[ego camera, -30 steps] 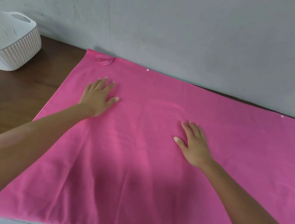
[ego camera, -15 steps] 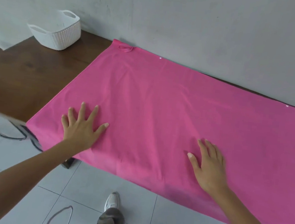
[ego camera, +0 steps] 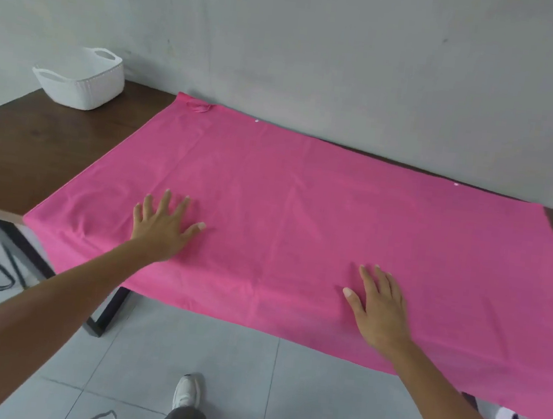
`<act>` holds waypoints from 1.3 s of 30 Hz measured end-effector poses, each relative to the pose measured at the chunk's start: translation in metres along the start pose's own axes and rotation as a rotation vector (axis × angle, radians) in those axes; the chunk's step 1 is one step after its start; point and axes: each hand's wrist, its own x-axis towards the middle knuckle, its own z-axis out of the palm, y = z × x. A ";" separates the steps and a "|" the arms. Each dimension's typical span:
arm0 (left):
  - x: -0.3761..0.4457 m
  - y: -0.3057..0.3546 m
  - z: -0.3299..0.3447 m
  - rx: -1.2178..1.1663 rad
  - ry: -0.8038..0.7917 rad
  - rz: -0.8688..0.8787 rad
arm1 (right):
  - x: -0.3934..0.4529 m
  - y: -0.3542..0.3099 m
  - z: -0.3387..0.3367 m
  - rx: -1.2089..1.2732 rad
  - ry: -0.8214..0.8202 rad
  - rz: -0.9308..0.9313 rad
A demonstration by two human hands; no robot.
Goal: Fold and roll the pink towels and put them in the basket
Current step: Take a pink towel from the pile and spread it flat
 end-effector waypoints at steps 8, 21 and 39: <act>-0.014 0.150 -0.006 -0.020 0.006 0.294 | -0.057 0.111 -0.034 0.043 0.005 0.158; 0.026 0.363 0.000 0.035 -0.101 0.646 | -0.071 0.226 -0.043 0.146 0.076 0.378; 0.151 0.630 0.053 0.021 -0.111 1.003 | 0.005 0.381 -0.056 0.040 0.092 0.748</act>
